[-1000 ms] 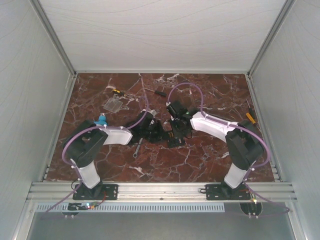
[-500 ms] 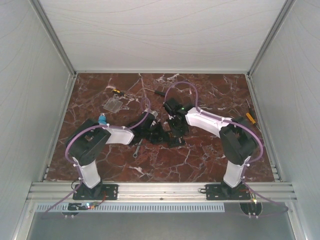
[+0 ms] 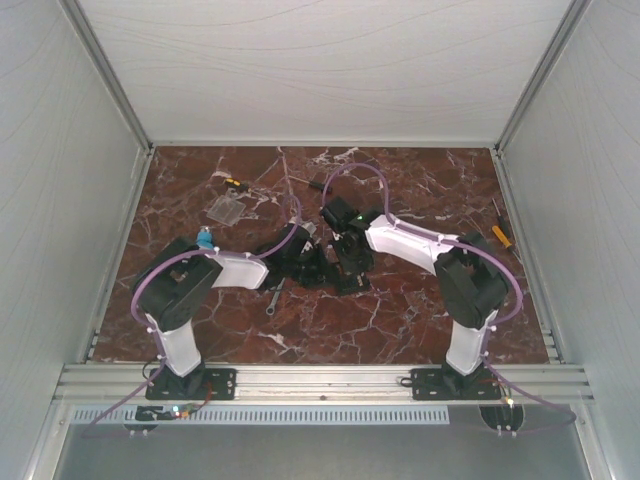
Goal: Snap on the fuse box
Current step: Install the fuse at the fuse box base, then pick up the fuse from the center of the board.
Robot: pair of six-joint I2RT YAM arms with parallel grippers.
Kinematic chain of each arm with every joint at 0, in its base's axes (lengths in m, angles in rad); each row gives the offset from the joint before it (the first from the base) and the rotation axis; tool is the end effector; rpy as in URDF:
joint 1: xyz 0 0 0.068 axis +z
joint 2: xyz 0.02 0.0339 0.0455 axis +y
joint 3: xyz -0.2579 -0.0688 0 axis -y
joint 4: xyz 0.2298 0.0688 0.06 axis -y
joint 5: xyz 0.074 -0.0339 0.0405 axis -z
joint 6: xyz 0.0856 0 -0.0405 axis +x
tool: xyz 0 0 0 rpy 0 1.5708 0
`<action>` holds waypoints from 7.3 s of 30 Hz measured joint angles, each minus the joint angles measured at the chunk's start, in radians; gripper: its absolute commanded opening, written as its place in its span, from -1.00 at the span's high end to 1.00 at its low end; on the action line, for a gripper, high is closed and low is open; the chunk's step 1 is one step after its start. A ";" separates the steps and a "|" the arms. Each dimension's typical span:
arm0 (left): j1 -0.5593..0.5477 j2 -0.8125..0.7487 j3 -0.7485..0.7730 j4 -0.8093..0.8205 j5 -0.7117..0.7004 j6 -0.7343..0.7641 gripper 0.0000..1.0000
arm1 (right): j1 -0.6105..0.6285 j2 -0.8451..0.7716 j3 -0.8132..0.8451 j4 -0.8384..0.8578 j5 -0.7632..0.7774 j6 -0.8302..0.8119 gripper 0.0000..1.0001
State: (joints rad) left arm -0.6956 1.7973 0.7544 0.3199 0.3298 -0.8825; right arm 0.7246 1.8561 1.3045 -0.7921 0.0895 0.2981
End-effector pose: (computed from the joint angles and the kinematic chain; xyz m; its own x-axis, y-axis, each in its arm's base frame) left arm 0.2599 -0.2531 0.0940 -0.9349 -0.1714 -0.3108 0.1113 0.6900 -0.7152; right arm 0.2713 0.2300 0.1365 -0.8868 -0.3944 -0.2408 -0.4024 0.9153 -0.0171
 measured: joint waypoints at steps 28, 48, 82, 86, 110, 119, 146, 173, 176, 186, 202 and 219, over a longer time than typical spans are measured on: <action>-0.015 0.005 0.000 0.015 -0.002 -0.008 0.38 | 0.016 -0.080 -0.062 0.024 0.031 0.060 0.99; -0.015 0.005 0.000 0.015 -0.003 -0.012 0.39 | 0.022 -0.024 -0.054 0.003 0.014 0.006 1.00; -0.081 -0.015 -0.078 0.121 -0.018 -0.118 0.30 | 0.019 -0.367 -0.179 0.197 0.043 -0.025 0.22; -0.085 -0.067 -0.115 0.113 -0.041 -0.119 0.17 | 0.018 -0.367 -0.206 0.231 0.025 -0.040 0.12; 0.416 -0.644 -0.393 -0.134 -0.220 0.115 -0.87 | 0.100 0.072 0.050 0.483 -0.210 -0.406 -0.12; 0.438 -0.647 -0.412 -0.172 -0.292 0.143 -0.96 | 0.100 0.243 0.185 0.512 -0.274 -0.522 0.08; 0.438 -0.643 -0.417 -0.172 -0.308 0.148 -0.98 | 0.131 0.119 0.009 0.404 -0.244 -0.375 0.30; 0.456 -0.643 -0.418 -0.173 -0.315 0.147 -0.99 | 0.214 0.155 0.091 0.257 0.042 -0.111 0.24; 0.457 -0.643 -0.418 -0.173 -0.315 0.147 -0.99 | 0.214 0.167 0.106 0.256 0.047 -0.089 0.27; 0.458 -0.643 -0.418 -0.173 -0.315 0.147 -0.98 | 0.214 0.185 0.132 0.246 0.051 -0.029 0.36; 0.459 -0.643 -0.425 -0.172 -0.311 0.146 -0.99 | 0.210 0.190 0.137 0.244 0.060 0.005 0.65; 0.419 -0.791 -0.544 -0.003 -0.173 0.140 -0.78 | 0.175 0.026 -0.051 0.332 0.068 0.057 0.67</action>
State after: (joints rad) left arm -0.2764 1.0061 0.2108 0.3168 0.1570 -0.7422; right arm 0.8993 1.8816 1.2530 -0.4606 0.1570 0.3550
